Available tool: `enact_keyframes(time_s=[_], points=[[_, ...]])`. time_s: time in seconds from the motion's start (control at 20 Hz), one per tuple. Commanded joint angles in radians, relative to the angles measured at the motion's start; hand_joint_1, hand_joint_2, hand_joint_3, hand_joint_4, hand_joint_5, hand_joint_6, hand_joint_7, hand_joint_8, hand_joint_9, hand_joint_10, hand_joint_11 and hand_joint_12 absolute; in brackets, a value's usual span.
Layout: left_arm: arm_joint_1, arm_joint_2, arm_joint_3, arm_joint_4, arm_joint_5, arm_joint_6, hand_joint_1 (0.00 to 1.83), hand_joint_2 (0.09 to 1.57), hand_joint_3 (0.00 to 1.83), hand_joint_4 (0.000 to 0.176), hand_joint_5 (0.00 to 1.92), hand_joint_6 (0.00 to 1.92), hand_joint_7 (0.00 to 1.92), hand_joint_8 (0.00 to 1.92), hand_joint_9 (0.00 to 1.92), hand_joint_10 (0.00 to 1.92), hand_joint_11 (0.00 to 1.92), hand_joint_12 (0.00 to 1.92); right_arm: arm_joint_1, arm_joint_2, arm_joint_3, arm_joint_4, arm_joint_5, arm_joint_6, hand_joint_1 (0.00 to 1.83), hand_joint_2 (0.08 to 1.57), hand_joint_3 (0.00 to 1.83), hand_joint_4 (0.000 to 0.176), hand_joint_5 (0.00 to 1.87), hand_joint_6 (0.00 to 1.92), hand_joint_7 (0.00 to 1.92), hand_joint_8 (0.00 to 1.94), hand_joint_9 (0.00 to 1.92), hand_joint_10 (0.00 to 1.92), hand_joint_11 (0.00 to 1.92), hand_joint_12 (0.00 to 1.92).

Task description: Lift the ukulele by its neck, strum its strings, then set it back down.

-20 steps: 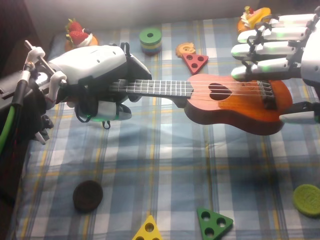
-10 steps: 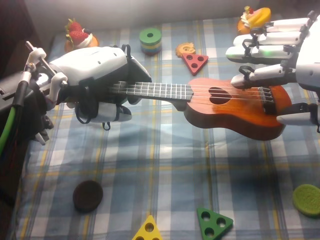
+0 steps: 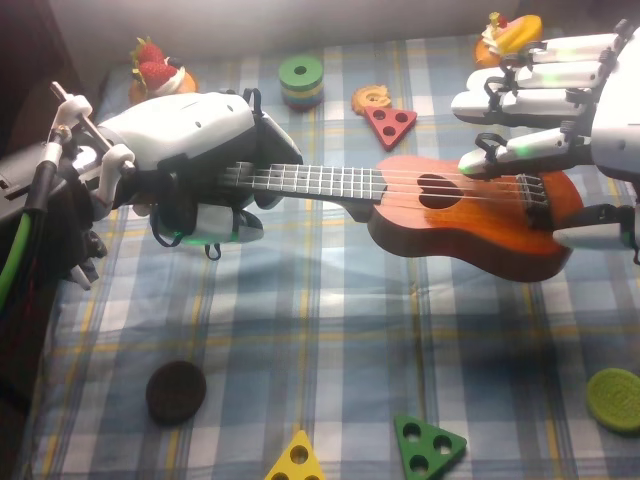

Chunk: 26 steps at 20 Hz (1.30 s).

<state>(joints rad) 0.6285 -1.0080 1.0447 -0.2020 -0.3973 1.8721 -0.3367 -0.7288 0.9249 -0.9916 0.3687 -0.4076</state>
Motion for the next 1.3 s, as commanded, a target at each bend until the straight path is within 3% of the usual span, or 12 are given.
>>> enact_keyframes(time_s=[0.0, 0.05, 0.1, 0.15, 0.45, 0.5, 0.55, 0.6, 0.65, 0.7, 1.1, 1.25], points=[[-0.014, -0.002, -0.001, -0.003, -0.124, -0.007, 1.40, 1.19, 0.01, 0.000, 0.87, 1.92, 1.12, 1.92, 1.37, 1.92, 1.44, 1.92, 0.016, 0.004, -0.003, 0.022, 0.062, 0.000, 0.32, 1.30, 0.00, 0.016, 0.55, 0.04, 0.00, 0.00, 0.00, 0.00, 0.00, 0.77], [-0.011, -0.001, -0.001, -0.005, -0.125, -0.007, 1.40, 1.18, 0.00, 0.000, 0.85, 1.92, 1.11, 1.92, 1.37, 1.92, 1.43, 1.92, 0.016, 0.004, -0.003, 0.022, 0.064, 0.000, 0.34, 1.29, 0.00, 0.010, 0.73, 0.12, 0.00, 0.00, 0.00, 0.00, 0.00, 0.48], [-0.008, -0.001, -0.001, -0.007, -0.126, -0.007, 1.40, 1.19, 0.00, 0.000, 0.86, 1.92, 1.12, 1.92, 1.38, 1.92, 1.45, 1.92, 0.016, 0.006, -0.003, 0.023, 0.069, 0.001, 0.69, 1.34, 0.00, 0.143, 0.62, 1.27, 0.10, 0.00, 0.00, 0.00, 0.00, 0.43], [-0.008, -0.001, 0.001, -0.010, -0.126, -0.007, 1.42, 1.18, 0.00, 0.000, 0.88, 1.92, 1.14, 1.92, 1.39, 1.92, 1.46, 1.92, 0.019, 0.010, -0.004, 0.027, 0.077, 0.004, 0.74, 1.36, 0.00, 0.169, 0.56, 1.55, 0.17, 0.02, 0.00, 0.00, 0.00, 0.43], [-0.003, -0.006, 0.007, -0.034, -0.119, 0.008, 1.43, 1.16, 0.00, 0.000, 0.91, 1.92, 1.20, 1.92, 1.46, 1.92, 1.52, 1.92, 0.065, 0.033, -0.017, 0.029, 0.099, 0.004, 0.63, 1.43, 0.00, 0.176, 0.43, 1.81, 0.38, 0.00, 0.13, 0.05, 0.00, 0.89], [-0.004, -0.008, 0.009, -0.035, -0.117, 0.008, 1.45, 1.15, 0.00, 0.000, 0.94, 1.92, 1.23, 1.92, 1.47, 1.92, 1.54, 1.92, 0.076, 0.033, -0.018, 0.027, 0.099, 0.003, 0.62, 1.35, 0.00, 0.055, 0.21, 1.34, 0.28, 0.00, 0.08, 0.03, 0.00, 0.67], [-0.004, -0.008, 0.009, -0.037, -0.117, 0.008, 1.46, 1.15, 0.00, 0.000, 0.94, 1.92, 1.23, 1.92, 1.47, 1.92, 1.53, 1.92, 0.091, 0.036, -0.020, 0.023, 0.099, 0.003, 0.65, 1.34, 0.00, 0.019, 0.21, 0.85, 0.23, 0.00, 0.06, 0.03, 0.00, 0.42], [-0.003, -0.008, 0.010, -0.040, -0.117, 0.008, 1.46, 1.17, 0.00, 0.000, 0.92, 1.92, 1.20, 1.92, 1.43, 1.92, 1.49, 1.92, 0.107, 0.045, -0.022, 0.021, 0.098, 0.002, 0.63, 1.31, 0.00, 0.000, 0.29, 0.32, 0.35, 0.02, 0.28, 0.08, 0.00, 0.96], [-0.001, -0.011, 0.013, -0.046, -0.115, 0.008, 1.44, 1.18, 0.01, 0.000, 0.89, 1.92, 1.17, 1.92, 1.40, 1.92, 1.46, 1.92, 0.125, 0.061, -0.026, 0.021, 0.095, -0.002, 0.51, 1.26, 0.00, 0.000, 0.31, 0.12, 0.36, 0.01, 0.32, 0.06, 0.00, 0.92], [0.002, -0.015, 0.016, -0.051, -0.114, 0.008, 1.39, 1.21, 0.01, 0.000, 0.85, 1.92, 1.12, 1.92, 1.37, 1.92, 1.44, 1.92, 0.146, 0.077, -0.031, 0.021, 0.090, -0.010, 0.20, 1.24, 0.00, 0.028, 0.24, 0.01, 0.09, 0.00, 0.03, 0.00, 0.00, 0.06], [0.033, -0.049, 0.036, -0.148, -0.125, 0.055, 1.26, 1.23, 0.00, 0.039, 0.77, 1.92, 1.08, 1.92, 1.31, 1.92, 1.44, 1.92, 0.172, 0.132, -0.054, 0.102, 0.079, -0.085, 0.34, 1.40, 0.02, 0.012, 0.15, 0.01, 0.00, 0.00, 0.00, 0.00, 0.00, 0.00], [0.038, -0.055, 0.040, -0.157, -0.125, 0.055, 1.28, 1.19, 0.00, 0.000, 0.84, 1.92, 1.11, 1.92, 1.35, 1.92, 1.50, 1.92, 0.172, 0.138, -0.055, 0.109, 0.079, -0.087, 0.31, 1.39, 0.00, 0.003, 0.13, 0.00, 0.00, 0.00, 0.00, 0.00, 0.00, 0.00]])
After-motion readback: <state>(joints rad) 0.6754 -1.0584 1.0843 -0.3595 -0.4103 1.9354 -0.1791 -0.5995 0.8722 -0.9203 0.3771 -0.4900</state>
